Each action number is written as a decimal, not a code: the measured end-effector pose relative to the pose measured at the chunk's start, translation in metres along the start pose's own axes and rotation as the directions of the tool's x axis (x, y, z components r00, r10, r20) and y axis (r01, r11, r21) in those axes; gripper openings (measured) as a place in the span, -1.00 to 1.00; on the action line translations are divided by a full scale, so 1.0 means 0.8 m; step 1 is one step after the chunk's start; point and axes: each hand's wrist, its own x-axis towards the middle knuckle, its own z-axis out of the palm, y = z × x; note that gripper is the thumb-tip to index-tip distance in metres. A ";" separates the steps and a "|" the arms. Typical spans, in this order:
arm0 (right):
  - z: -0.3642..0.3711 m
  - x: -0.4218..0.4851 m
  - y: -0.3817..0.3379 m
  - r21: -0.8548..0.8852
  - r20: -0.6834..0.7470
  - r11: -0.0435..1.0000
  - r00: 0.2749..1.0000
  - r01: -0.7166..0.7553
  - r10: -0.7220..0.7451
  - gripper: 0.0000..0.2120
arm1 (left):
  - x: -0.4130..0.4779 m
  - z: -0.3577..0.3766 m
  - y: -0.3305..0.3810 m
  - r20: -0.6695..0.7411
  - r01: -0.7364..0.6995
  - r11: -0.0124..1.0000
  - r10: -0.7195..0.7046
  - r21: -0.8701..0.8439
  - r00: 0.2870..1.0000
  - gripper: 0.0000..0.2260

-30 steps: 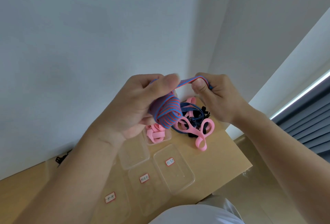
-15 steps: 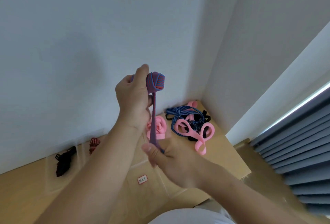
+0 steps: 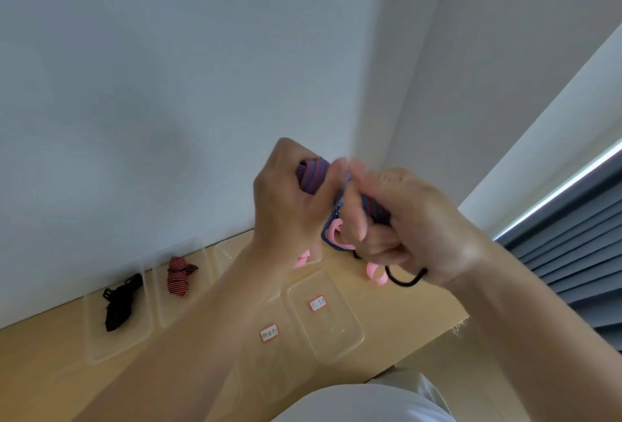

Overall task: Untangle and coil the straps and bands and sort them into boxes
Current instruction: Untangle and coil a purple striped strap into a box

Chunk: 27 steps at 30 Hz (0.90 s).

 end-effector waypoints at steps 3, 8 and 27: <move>-0.017 0.010 -0.008 0.074 -0.026 0.997 1.000 0.011 -0.009 -0.45 | -0.012 -0.004 0.017 0.193 -0.072 0.997 0.066 0.023 0.979 -0.77; -0.023 0.017 -0.005 0.175 -0.023 0.979 0.994 -0.101 0.107 -0.51 | -0.023 -0.020 0.021 0.521 0.222 0.970 -0.137 -0.103 0.842 -0.91; -0.023 0.020 -0.002 0.272 -0.047 0.933 0.965 -0.236 0.258 -0.47 | -0.008 -0.040 0.028 0.661 0.245 0.970 -0.184 0.001 0.728 -0.61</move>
